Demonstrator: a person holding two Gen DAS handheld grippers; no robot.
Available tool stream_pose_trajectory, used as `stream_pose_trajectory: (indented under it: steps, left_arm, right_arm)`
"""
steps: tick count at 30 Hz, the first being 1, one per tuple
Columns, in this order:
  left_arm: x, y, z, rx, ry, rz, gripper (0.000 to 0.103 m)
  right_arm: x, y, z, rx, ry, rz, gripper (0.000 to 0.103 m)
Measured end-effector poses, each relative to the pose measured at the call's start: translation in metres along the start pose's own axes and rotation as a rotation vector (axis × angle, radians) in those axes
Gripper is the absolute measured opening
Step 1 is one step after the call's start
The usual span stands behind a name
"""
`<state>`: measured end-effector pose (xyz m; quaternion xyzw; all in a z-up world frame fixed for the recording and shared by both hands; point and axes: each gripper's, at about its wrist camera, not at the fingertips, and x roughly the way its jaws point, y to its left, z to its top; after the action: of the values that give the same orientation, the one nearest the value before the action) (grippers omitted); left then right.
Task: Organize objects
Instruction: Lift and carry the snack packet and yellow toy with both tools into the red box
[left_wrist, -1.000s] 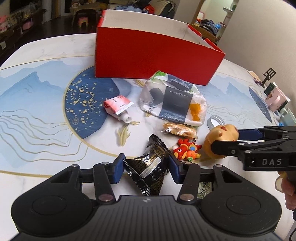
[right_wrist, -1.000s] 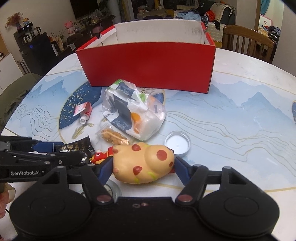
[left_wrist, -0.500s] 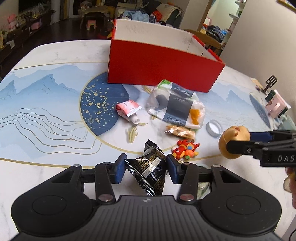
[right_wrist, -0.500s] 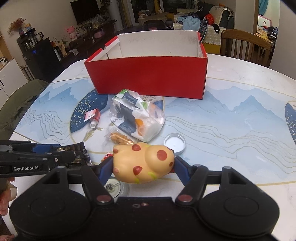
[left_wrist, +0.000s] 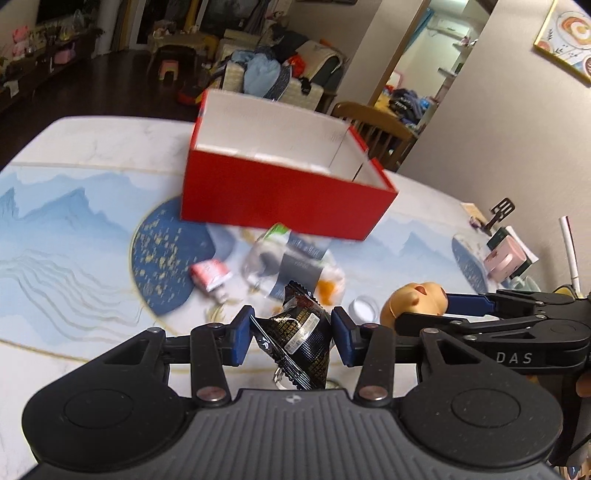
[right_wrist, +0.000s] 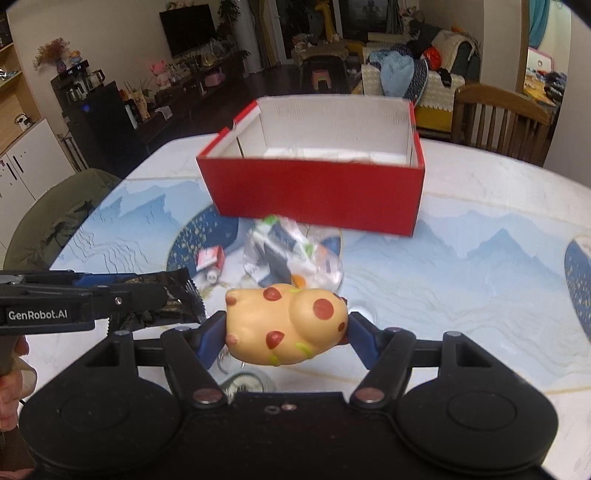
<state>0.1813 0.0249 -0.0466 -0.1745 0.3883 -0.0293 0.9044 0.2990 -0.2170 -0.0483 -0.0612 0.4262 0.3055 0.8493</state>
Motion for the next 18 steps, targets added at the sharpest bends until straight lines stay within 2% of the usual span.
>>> stream_pose_trajectory:
  steps: [18]
  left_arm:
    - [-0.005, -0.031, 0.086, 0.121, -0.143, -0.008, 0.044]
  right_arm:
    - [-0.015, -0.008, 0.071, -0.096, -0.132, -0.014, 0.069]
